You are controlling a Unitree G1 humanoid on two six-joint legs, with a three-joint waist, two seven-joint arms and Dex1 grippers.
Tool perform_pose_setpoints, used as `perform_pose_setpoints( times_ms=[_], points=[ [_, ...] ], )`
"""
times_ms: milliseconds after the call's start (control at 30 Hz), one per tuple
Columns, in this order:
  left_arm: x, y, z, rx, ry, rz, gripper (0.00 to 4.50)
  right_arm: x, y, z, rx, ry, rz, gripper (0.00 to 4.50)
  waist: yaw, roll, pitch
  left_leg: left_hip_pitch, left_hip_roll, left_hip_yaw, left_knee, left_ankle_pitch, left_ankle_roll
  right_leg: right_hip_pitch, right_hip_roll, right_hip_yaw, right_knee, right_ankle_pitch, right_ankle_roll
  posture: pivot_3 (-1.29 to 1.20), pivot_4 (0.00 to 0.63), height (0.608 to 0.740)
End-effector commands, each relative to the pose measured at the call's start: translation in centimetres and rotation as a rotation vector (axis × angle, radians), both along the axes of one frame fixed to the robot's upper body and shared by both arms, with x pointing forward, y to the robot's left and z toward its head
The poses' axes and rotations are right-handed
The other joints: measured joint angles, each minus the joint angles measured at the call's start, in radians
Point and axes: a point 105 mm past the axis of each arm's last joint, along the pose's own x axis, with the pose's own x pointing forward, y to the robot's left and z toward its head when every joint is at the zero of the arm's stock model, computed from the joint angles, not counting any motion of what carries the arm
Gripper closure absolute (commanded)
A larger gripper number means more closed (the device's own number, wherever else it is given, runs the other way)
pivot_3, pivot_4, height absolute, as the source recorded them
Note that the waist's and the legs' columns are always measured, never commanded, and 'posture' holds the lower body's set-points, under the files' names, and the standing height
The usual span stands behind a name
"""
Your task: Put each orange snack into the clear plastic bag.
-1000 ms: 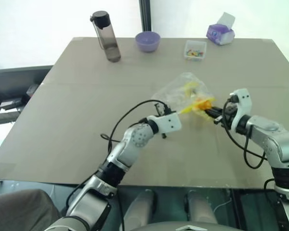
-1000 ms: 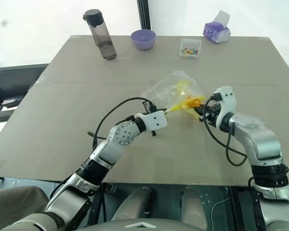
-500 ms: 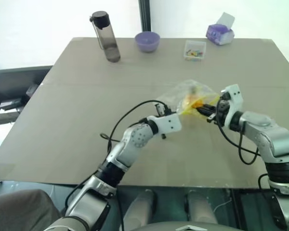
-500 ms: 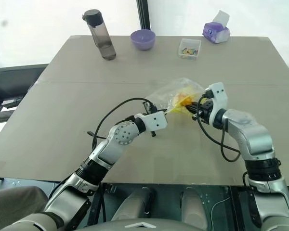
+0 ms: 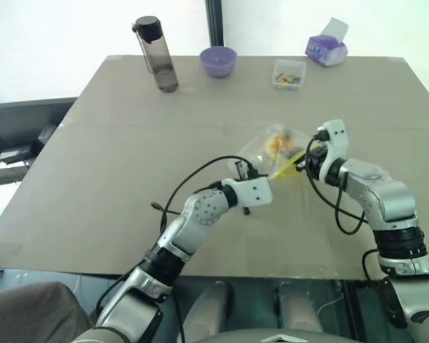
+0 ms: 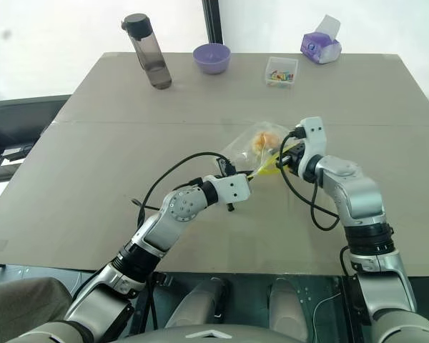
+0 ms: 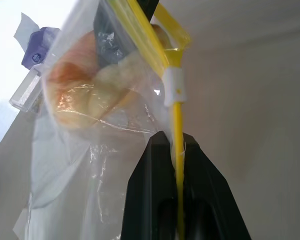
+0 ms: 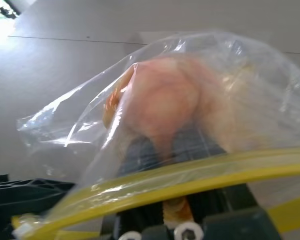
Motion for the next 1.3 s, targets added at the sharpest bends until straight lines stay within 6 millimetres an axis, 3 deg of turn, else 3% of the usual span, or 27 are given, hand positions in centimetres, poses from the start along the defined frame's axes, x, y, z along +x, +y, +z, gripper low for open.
perform_pose_setpoints(
  times_ms=[33, 67, 200, 400, 567, 1000, 1100, 1300],
  points=[
    [0.0, 0.2, 0.5, -0.057, 0.019, 0.024, 4.50, -0.4, -0.1, 0.9, -0.007, -0.059, 0.011, 1.64, 0.001, 0.000, 0.000, 0.000, 0.000, 0.000, 0.000, 0.000, 0.000, 0.000, 0.000, 0.000, 0.000, 0.000, 0.000, 0.00, 0.150, 0.739],
    [0.2, 0.3, 0.5, -0.073, 0.030, 0.037, 4.50, -0.5, -0.3, 0.9, -0.008, -0.064, 0.007, 0.61, 0.001, 0.000, 0.000, 0.000, 0.000, 0.000, 0.000, 0.000, 0.000, 0.000, 0.000, 0.000, 0.000, 0.000, 0.000, 0.00, 0.150, 0.739],
    [0.8, 1.2, 0.4, -0.149, 0.091, 0.099, 4.50, -2.5, -1.6, 2.7, 0.038, -0.079, 0.075, 0.61, 0.001, 0.000, 0.000, 0.000, 0.000, 0.000, 0.000, 0.000, 0.000, 0.000, 0.000, 0.000, 0.000, 0.000, 0.000, 0.00, 0.150, 0.739],
    [1.5, 1.9, 1.3, -0.228, 0.121, 0.145, 4.50, -5.2, -5.8, 1.9, -0.143, -0.078, 0.122, 0.61, 0.001, 0.000, 0.000, 0.000, 0.000, 0.000, 0.001, 0.000, 0.001, 0.001, -0.001, -0.001, 0.000, 0.000, 0.000, 0.00, 0.150, 0.739],
    [1.7, 1.6, 1.8, -0.250, 0.125, 0.136, 4.50, -3.3, -9.7, 0.1, -0.498, -0.192, 0.010, 0.61, -0.002, 0.000, 0.000, 0.000, 0.000, 0.001, 0.001, 0.000, 0.001, 0.001, 0.000, -0.001, 0.000, 0.000, 0.000, 0.00, 0.150, 0.739],
    [1.8, 1.0, 1.8, -0.251, 0.121, 0.129, 4.50, 0.2, -7.9, -2.7, -0.726, -0.370, 0.049, 0.61, 0.002, -0.001, 0.000, 0.000, 0.000, 0.001, 0.001, 0.002, -0.004, 0.001, 0.000, -0.001, 0.000, 0.000, 0.000, 0.00, 0.150, 0.739],
    [1.7, 1.0, 1.8, -0.253, 0.120, 0.133, 4.50, 0.4, -7.9, -2.6, -0.720, -0.394, 0.046, 1.48, 0.002, -0.001, 0.000, 0.001, 0.000, 0.001, 0.001, 0.002, -0.004, 0.001, 0.000, -0.001, 0.000, 0.000, 0.000, 0.00, 0.150, 0.739],
    [1.8, 1.2, 1.8, -0.255, 0.121, 0.144, 4.50, 0.6, -8.0, -2.6, -0.719, -0.409, 0.042, 4.46, 0.000, -0.001, 0.000, 0.001, 0.000, 0.001, 0.001, 0.002, -0.004, 0.001, 0.000, -0.001, 0.000, 0.000, 0.000, 0.00, 0.150, 0.739]
  ],
)
